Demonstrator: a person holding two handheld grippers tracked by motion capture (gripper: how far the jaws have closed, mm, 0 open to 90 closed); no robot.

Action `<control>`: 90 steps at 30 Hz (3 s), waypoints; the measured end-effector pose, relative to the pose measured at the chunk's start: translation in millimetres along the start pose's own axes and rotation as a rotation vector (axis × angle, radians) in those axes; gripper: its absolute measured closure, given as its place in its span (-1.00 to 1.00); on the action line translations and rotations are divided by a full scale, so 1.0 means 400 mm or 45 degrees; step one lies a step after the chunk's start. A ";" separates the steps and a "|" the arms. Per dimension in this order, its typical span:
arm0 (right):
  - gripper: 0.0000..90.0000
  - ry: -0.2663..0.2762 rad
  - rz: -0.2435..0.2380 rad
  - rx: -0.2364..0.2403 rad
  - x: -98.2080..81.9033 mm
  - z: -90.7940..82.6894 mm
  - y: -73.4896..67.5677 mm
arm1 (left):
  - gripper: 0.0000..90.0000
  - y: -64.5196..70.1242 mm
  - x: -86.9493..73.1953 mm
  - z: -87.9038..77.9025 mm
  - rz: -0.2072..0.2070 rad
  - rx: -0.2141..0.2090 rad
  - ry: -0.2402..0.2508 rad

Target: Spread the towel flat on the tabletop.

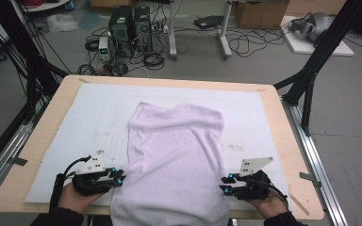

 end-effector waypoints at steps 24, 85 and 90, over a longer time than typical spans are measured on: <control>0.68 0.088 0.017 -0.016 0.035 0.009 0.048 | 0.50 -0.030 0.002 -0.001 -0.074 0.006 0.002; 0.86 0.103 0.306 -0.242 0.068 0.031 0.317 | 0.69 -0.140 0.072 0.107 -0.202 0.146 -0.003; 0.53 0.039 0.248 -0.195 0.085 0.076 0.291 | 0.63 -0.129 0.067 0.141 -0.145 0.157 -0.081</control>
Point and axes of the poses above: each handheld gripper's, and its own axes: z roughly forward along the jaws, x roughly out of its top, y roughly to its right, the point moved 3 cm from there along z, roughly forward along the jaws, and after that the axes turned 3 degrees about -y, right-handed, at the moved point
